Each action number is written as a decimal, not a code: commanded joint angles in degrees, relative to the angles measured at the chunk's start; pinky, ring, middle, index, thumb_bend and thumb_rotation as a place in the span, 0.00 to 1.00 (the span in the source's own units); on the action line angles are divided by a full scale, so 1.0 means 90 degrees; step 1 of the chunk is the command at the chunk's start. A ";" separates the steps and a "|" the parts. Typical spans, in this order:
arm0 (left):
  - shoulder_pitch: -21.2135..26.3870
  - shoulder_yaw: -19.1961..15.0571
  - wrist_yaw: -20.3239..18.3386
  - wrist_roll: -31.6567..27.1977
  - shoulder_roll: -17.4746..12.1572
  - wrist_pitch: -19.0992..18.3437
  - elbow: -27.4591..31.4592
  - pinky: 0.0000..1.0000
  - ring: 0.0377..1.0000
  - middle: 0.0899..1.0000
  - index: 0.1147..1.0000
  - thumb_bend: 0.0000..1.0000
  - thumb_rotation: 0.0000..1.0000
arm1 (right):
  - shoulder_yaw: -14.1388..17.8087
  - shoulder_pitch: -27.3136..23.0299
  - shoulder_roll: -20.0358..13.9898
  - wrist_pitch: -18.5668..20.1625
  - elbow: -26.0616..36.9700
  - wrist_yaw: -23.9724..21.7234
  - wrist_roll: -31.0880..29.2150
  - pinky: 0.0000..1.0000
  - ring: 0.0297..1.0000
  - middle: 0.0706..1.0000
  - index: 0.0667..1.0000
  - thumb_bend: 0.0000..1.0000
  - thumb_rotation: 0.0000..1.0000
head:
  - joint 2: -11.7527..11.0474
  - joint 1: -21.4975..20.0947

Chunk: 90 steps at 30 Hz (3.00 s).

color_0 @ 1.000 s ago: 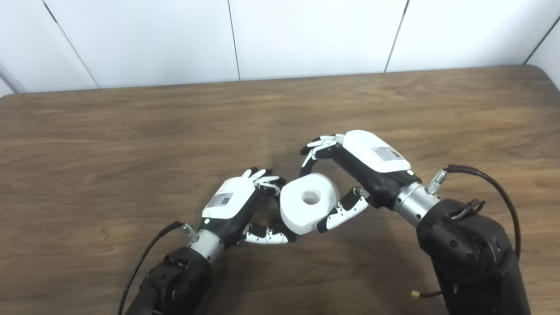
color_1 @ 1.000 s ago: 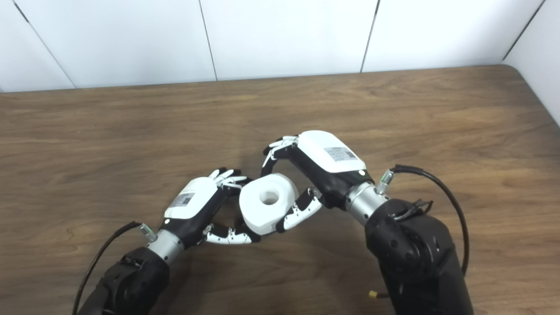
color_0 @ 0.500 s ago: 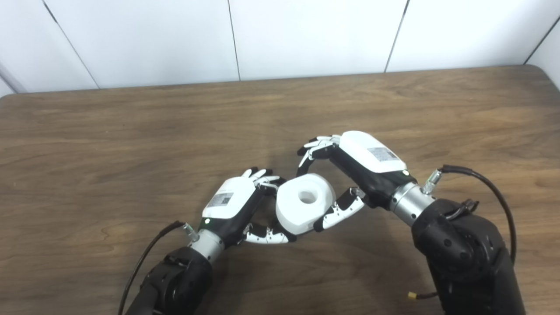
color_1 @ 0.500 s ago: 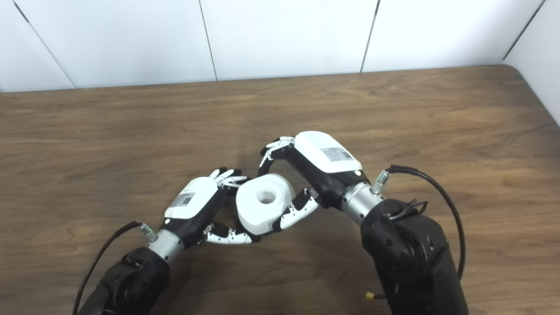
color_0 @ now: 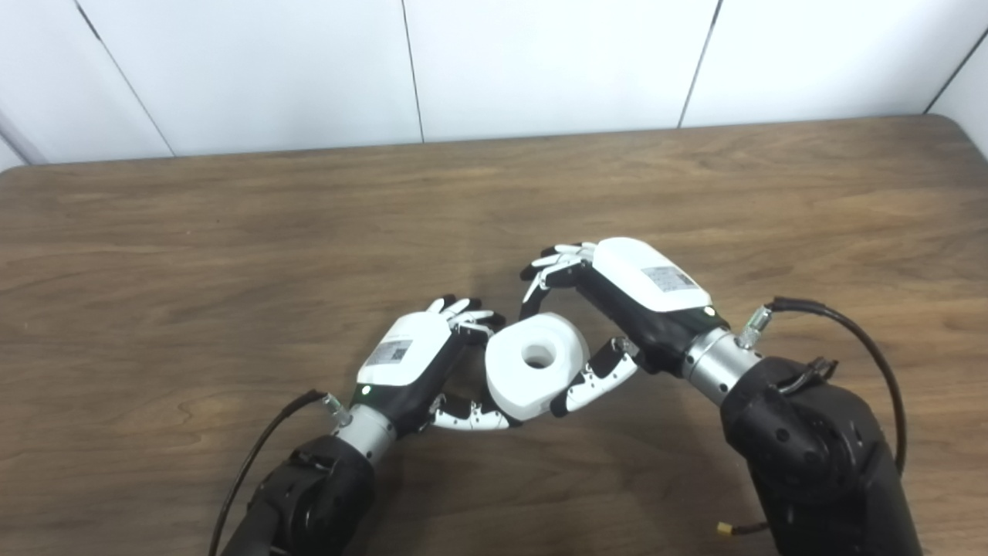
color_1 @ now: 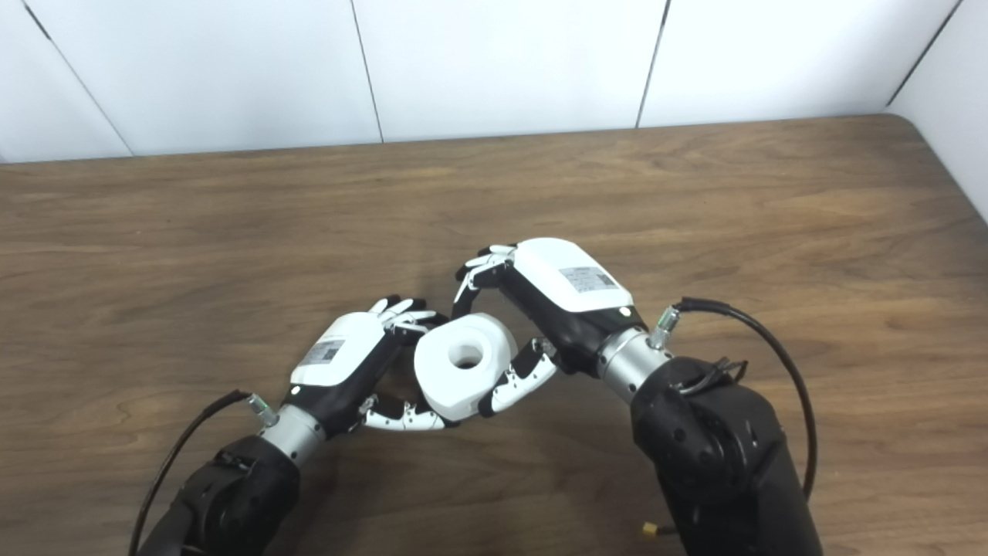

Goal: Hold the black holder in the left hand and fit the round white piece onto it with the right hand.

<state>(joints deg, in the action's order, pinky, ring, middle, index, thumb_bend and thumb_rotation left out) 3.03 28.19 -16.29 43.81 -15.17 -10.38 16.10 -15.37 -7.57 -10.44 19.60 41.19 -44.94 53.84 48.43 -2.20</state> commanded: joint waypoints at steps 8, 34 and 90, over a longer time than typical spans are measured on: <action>-0.0243 0.0166 -0.0628 0.0171 -0.0106 -0.0472 -0.0445 1.00 0.94 0.80 0.42 0.52 0.05 | 0.0049 -0.0197 -0.0015 -0.0207 0.0012 0.0219 0.0000 0.93 0.89 0.80 0.45 0.52 0.14 | 0.0019 -0.0031; -0.0202 0.0162 -0.0659 0.0173 -0.0122 -0.0491 -0.0491 1.00 0.94 0.81 0.42 0.52 0.05 | -0.0004 -0.0323 -0.0261 -0.0107 0.0116 -0.0503 0.0119 0.95 0.97 0.93 0.88 1.00 0.51 | -0.0022 -0.0079; -0.0237 0.0241 -0.1190 0.0748 -0.0257 -0.0902 0.0134 1.00 1.00 0.96 0.96 0.96 0.30 | 0.0402 -0.0619 -0.0352 0.0039 0.0007 -0.0799 0.0000 1.00 1.00 1.00 0.99 1.00 0.47 | -0.0212 -0.0019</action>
<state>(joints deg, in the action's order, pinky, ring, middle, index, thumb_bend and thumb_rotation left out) 4.04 29.45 -21.21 49.21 -15.26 -15.67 19.33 -12.30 -11.25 -13.29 20.51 40.36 -53.87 54.15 46.49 -2.29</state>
